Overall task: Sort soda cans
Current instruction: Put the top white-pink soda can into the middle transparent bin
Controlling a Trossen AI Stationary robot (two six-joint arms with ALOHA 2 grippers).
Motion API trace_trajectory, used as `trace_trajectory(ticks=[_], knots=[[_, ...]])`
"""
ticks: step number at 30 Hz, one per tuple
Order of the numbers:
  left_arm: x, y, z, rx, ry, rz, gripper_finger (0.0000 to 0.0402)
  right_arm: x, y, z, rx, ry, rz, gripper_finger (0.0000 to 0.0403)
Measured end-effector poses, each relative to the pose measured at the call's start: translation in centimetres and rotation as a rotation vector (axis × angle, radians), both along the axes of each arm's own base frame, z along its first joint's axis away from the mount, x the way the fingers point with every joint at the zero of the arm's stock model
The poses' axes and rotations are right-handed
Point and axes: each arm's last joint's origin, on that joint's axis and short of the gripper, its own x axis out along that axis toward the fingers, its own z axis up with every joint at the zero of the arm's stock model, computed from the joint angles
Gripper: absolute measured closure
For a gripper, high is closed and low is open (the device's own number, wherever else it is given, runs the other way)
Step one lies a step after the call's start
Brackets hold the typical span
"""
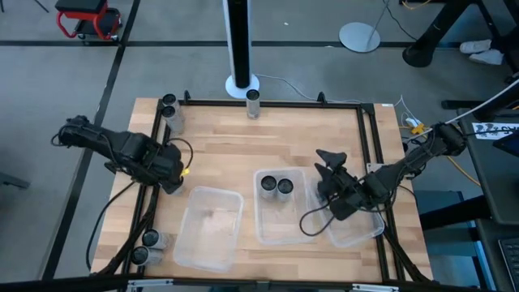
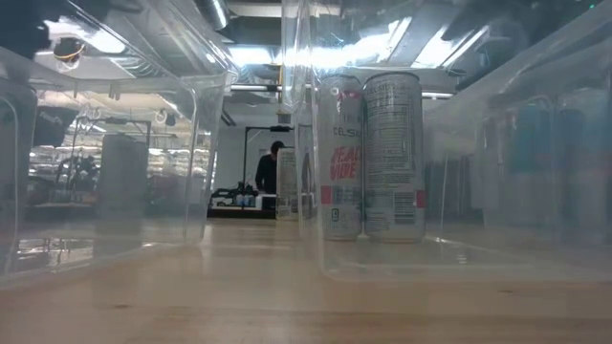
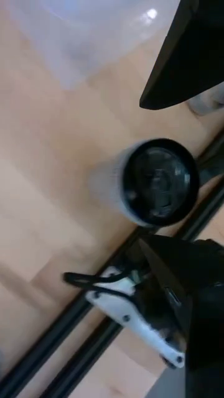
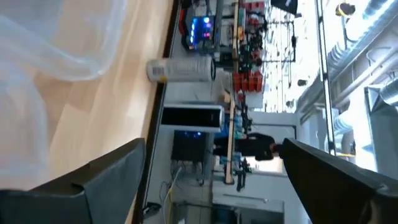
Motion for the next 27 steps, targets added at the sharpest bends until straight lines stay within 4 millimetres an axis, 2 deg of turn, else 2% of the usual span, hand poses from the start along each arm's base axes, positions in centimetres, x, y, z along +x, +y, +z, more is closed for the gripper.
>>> trace_trajectory(ticks=[13,16,21,27], knots=[[-0.4,-0.3,-3.3,0.017,0.101,-0.026,0.0071,0.0,0.3,0.2,-0.012,-0.046,-0.006,0.0031],[-0.2,-0.4,-3.4,-0.009,0.085,-0.035,0.0092,0.0,0.3,0.2,-0.006,-0.042,-0.003,0.0031],[-0.4,-0.4,-3.3,-0.026,0.107,-0.034,0.0151,0.0,0.3,0.2,0.001,-0.038,0.002,0.0031],[-0.4,-0.4,-3.3,-0.024,0.111,-0.09,0.0151,0.0,0.3,0.2,0.001,-0.038,0.002,0.0031]])
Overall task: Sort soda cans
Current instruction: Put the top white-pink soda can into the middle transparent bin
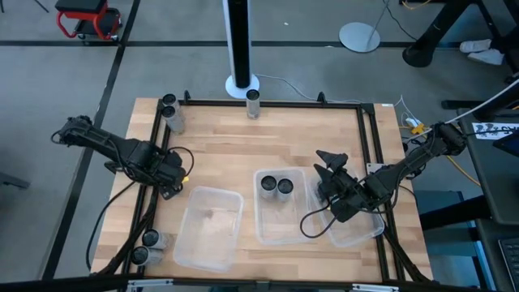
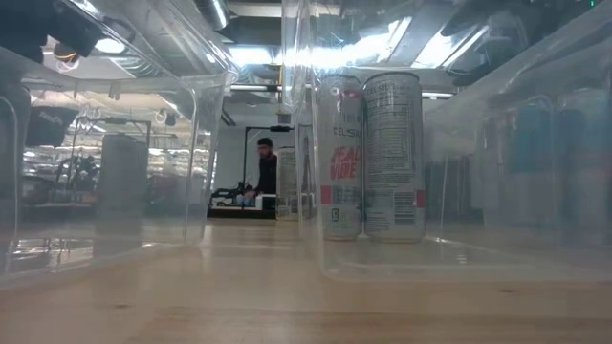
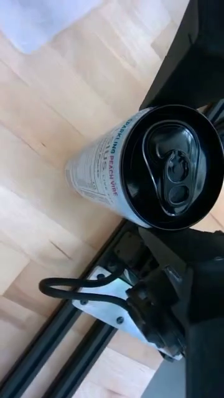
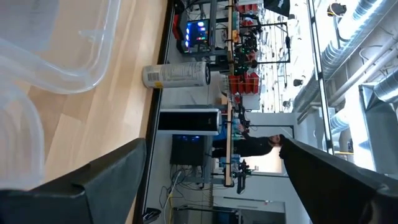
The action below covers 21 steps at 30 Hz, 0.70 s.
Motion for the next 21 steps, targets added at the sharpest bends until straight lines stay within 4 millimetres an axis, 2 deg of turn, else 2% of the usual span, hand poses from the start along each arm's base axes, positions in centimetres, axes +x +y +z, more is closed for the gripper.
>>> trace_trajectory(ticks=[5,21], knots=[[0.1,0.1,1.8,0.03,-0.049,-0.01,0.0151,0.0,0.0,0.0,0.0,0.0,0.0,0.0031],[0.9,2.3,10.1,0.367,-0.474,0.021,0.0151,0.0,0.0,0.0,0.001,-0.001,0.0,0.0031]])
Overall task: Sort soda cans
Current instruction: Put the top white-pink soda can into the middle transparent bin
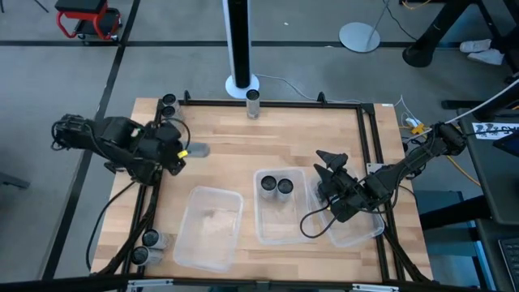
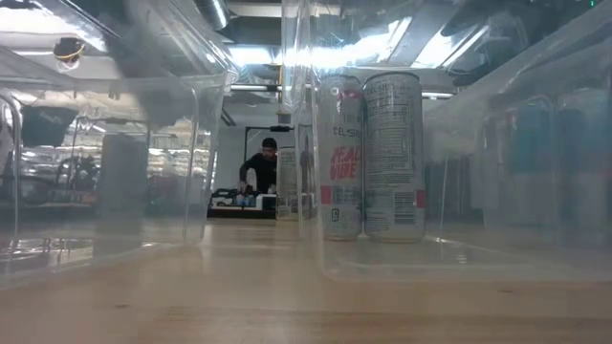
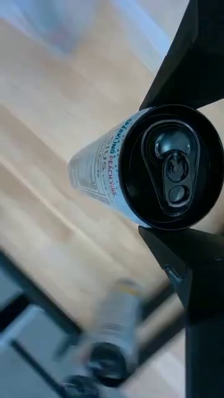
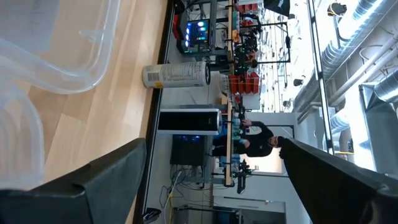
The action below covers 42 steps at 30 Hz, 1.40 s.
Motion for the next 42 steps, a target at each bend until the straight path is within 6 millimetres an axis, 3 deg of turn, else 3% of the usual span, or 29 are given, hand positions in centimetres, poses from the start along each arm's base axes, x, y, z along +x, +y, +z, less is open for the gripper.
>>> trace_trajectory(ticks=[4,10,20,27,31,42], knots=[[1.3,-0.1,1.7,0.008,-0.166,-0.075,0.0151,0.0,0.0,0.0,0.0,0.0,0.0,0.0031],[5.3,-1.4,3.6,-0.01,-0.361,-0.292,0.0151,0.0,0.0,0.0,0.0,0.0,0.0,0.0031],[13.8,-4.1,3.2,-0.027,-0.252,-0.516,0.0151,0.0,0.0,0.0,-0.002,0.003,0.0,0.0031],[18.7,-6.3,3.5,0.008,-0.206,-0.654,0.0151,0.0,0.0,-0.1,0.001,0.014,0.004,0.0031],[20.6,-7.1,2.6,0.023,-0.165,-0.687,0.0151,-0.1,0.0,-0.1,-0.003,0.022,0.006,0.0031],[24.8,-8.4,-2.4,-0.015,-0.034,-0.768,0.0151,-0.1,-0.1,-0.1,-0.005,0.024,0.007,0.0031]])
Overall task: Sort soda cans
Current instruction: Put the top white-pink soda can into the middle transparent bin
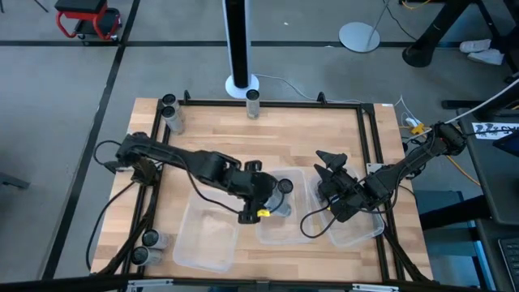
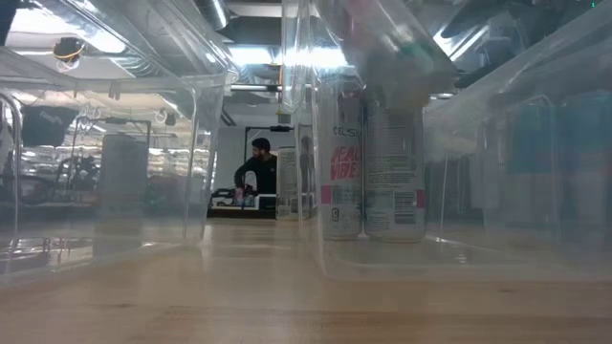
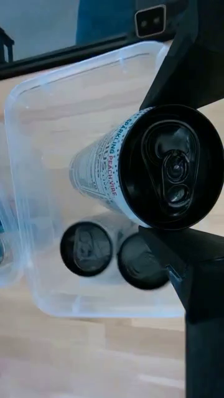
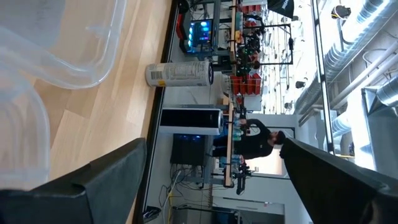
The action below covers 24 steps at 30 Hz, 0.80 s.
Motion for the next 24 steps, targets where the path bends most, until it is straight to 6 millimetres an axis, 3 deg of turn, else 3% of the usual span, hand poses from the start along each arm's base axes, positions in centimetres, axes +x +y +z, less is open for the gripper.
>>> trace_trajectory(ticks=[7,19,24], knots=[[1.8,-0.4,-2.0,0.009,0.018,-0.049,0.0151,0.0,0.0,0.0,-0.008,0.009,0.003,0.0031],[4.5,0.8,-6.2,0.029,0.106,-0.038,0.014,0.0,0.0,-0.1,0.003,0.024,0.015,0.0031],[5.3,1.0,-7.1,0.03,0.103,-0.046,0.0134,0.0,0.0,-0.1,0.003,0.025,0.016,0.0031]])
